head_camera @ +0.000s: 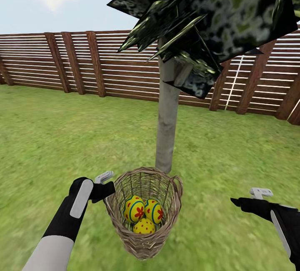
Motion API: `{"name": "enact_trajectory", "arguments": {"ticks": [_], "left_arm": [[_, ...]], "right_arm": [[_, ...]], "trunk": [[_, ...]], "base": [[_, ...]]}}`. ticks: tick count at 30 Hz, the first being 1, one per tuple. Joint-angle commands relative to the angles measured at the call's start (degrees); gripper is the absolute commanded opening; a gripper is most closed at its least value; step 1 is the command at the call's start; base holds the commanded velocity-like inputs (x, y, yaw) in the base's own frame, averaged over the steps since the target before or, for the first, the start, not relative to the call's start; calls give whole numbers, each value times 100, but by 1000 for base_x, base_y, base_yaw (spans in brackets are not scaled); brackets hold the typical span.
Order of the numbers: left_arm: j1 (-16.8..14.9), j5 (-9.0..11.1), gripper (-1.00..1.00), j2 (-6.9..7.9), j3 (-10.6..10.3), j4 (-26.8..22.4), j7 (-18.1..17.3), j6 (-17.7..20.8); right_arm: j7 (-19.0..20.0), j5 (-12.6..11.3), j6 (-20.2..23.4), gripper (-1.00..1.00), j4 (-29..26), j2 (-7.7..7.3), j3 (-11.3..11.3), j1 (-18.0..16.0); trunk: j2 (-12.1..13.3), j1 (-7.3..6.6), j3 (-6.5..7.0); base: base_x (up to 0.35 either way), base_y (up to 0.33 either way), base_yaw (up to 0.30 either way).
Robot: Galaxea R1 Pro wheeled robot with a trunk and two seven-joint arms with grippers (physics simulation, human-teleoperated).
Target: Take the three Easter eggs out of the wicker basket on the lawn in the garden, then place them on the lawn next to a single tree (choose any tree) so that all three eggs are next to the same tree and none are left in the basket.
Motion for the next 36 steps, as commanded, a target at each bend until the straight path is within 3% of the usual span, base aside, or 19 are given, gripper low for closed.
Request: {"name": "enact_trajectory", "arguments": {"ticks": [1,5,25,31,36], "left_arm": [[-4,139,-100,-5,12,-5,55,-3],[-4,139,-100,-6,6,-36,54,-3],[-4,139,-100,-5,0,10,54,-3],[-6,139,-100,-5,2,10,54,-3],[-4,139,-100,-9,-7,2,54,-3]], "right_arm": [[35,19,27,100,-5,0,-9,-4],[29,19,27,100,-5,1,-9,-4],[48,50,18,100,14,2,-9,-4],[26,81,18,100,12,2,-9,-4],[18,83,18,100,21,2,-9,-4]], "trunk": [[-3,-1,-5],[-3,-1,-5],[-805,438,-364],[-1045,570,-472],[-1045,570,-472]], "base": [[0,0,0],[0,0,0],[0,0,0],[0,0,255],[0,0,290]]}}
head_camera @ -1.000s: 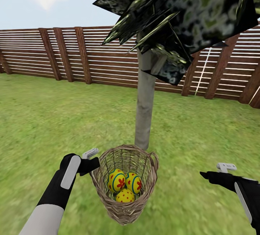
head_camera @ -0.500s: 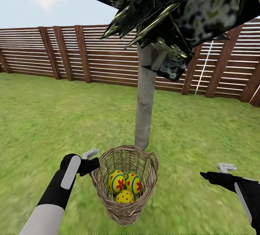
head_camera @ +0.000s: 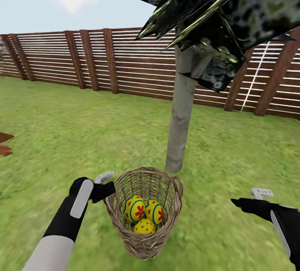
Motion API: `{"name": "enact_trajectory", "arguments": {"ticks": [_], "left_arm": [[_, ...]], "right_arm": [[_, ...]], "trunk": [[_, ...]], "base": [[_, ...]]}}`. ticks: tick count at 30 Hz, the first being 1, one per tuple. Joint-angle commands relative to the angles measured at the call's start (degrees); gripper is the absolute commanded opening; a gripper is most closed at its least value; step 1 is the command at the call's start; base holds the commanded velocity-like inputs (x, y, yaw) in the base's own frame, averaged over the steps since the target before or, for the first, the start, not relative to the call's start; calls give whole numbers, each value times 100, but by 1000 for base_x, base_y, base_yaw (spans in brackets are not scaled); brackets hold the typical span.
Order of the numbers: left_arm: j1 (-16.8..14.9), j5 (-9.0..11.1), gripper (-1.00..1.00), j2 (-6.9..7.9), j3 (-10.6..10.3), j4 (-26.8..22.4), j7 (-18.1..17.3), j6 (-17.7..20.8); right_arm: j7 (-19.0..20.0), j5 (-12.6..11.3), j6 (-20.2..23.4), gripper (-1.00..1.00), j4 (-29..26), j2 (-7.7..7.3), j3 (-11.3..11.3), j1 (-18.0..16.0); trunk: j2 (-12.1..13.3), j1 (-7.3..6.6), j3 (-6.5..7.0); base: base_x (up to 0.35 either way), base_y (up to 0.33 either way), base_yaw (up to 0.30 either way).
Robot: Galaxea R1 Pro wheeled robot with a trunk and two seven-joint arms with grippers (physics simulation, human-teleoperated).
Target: Take the three Easter eggs out of the wicker basket on the lawn in the garden, then place them on the lawn next to a single tree (choose any tree) so that all three eggs are next to the same tree and none are left in the basket.
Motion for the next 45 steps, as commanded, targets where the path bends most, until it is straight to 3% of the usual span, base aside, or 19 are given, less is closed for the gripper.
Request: {"name": "enact_trajectory", "arguments": {"ticks": [1,16,40,45], "left_arm": [[-8,114,-100,-10,3,-9,56,1],[-8,114,-100,-12,3,-21,56,1],[-5,114,-100,-21,3,21,29,-156],[3,-96,-100,41,18,28,29,-157]], "right_arm": [[38,23,26,100,-7,0,-10,-2],[47,13,26,100,-7,-2,-10,-2],[29,-8,-12,100,63,0,6,-2],[29,23,-26,100,200,8,25,-47]], "trunk": [[-3,-1,-5],[-3,-1,-5],[-965,526,-436],[-1005,548,-454]], "base": [[0,0,290],[158,0,34],[0,0,0],[0,0,0]]}}
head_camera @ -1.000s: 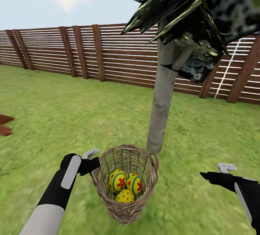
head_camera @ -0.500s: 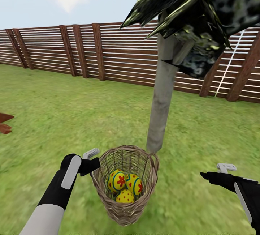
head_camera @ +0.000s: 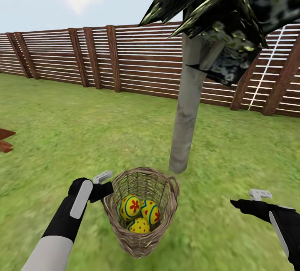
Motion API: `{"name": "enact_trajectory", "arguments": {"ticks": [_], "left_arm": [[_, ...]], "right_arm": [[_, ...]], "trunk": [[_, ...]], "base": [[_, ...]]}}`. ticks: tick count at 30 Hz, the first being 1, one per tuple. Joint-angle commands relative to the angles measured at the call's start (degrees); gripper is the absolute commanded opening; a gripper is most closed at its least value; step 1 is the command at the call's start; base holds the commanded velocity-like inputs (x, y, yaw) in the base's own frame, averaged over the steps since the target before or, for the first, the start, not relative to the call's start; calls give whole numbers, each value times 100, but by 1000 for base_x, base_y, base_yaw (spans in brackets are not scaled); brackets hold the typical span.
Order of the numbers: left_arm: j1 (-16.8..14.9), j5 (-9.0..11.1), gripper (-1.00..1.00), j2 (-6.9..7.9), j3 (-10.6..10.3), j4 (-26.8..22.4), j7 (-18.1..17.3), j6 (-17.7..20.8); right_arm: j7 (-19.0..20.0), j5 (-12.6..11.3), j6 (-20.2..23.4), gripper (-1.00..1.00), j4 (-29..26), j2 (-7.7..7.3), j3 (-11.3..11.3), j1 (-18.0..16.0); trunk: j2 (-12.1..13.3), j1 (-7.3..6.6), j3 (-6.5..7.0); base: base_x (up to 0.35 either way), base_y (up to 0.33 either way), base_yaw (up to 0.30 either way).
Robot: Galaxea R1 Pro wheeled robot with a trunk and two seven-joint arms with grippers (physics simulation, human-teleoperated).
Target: Take the three Easter eggs out of the wicker basket on the lawn in the garden, then place them on the lawn next to a single tree (choose any tree) so that all three eggs are next to the same tree and none are left in the basket.
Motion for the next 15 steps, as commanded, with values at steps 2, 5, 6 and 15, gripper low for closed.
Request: {"name": "enact_trajectory", "arguments": {"ticks": [2,5,6,15], "left_arm": [[-3,42,-100,-3,20,-4,53,-3],[-3,-86,-100,-2,22,-8,53,-3],[-3,-63,-100,-2,22,-10,53,-3],[-3,295,-100,-2,22,-12,53,-3]], "right_arm": [[38,31,25,100,60,1,-9,-4],[38,33,25,100,70,1,-9,-5],[38,31,25,100,70,1,-9,-5],[38,33,25,100,70,1,-9,-8]], "trunk": [[-83,43,-41],[-162,86,-77],[-162,86,-77],[-171,104,-232]], "base": [[0,0,0],[0,0,0],[0,0,0],[0,0,0]]}}
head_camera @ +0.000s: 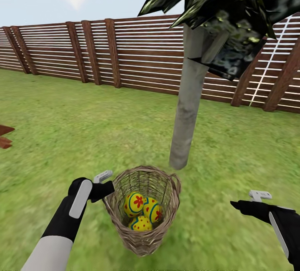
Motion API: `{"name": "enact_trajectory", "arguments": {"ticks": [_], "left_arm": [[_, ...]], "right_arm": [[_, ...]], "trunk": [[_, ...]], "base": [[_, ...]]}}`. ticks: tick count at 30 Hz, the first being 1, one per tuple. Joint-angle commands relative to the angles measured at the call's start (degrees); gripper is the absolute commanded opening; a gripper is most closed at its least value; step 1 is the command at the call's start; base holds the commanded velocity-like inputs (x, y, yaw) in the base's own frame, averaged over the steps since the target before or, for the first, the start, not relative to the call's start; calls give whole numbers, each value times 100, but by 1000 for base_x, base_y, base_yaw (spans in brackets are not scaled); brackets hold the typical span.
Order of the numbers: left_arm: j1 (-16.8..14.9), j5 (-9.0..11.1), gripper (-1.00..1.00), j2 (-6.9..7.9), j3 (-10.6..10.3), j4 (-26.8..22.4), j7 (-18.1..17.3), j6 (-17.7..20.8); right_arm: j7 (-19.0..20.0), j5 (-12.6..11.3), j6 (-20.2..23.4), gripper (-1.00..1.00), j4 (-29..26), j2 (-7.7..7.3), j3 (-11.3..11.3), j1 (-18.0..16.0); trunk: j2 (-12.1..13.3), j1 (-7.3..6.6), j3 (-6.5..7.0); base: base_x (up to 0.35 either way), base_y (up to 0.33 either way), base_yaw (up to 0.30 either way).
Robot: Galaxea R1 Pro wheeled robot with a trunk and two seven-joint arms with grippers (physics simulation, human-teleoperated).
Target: Take the three Easter eggs out of the wicker basket on the lawn in the garden, then place them on the lawn next to a single tree (choose any tree) so that all three eggs are next to the same tree and none are left in the basket.
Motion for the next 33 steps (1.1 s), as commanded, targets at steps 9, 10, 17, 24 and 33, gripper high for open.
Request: {"name": "enact_trajectory", "arguments": {"ticks": [9,10,17,24,33], "left_arm": [[0,48,-100,-1,31,-67,55,30],[0,48,-100,-1,31,-70,55,27],[0,48,-100,-1,31,-142,55,25],[0,48,-100,-1,31,-140,55,21],[0,48,-100,-3,25,-141,55,8]], "right_arm": [[38,26,26,100,-6,1,-10,1],[38,25,26,100,-6,1,-10,2],[37,26,26,100,-6,1,-10,1],[29,17,26,100,1,1,-10,-1],[29,17,26,100,3,1,-10,1]], "trunk": [[-2,0,-6],[-2,0,-6],[-2,0,-6],[-2,0,-6],[-2,0,-6]], "base": [[16,0,0],[232,0,0],[124,0,0],[27,0,0],[73,0,0]]}}
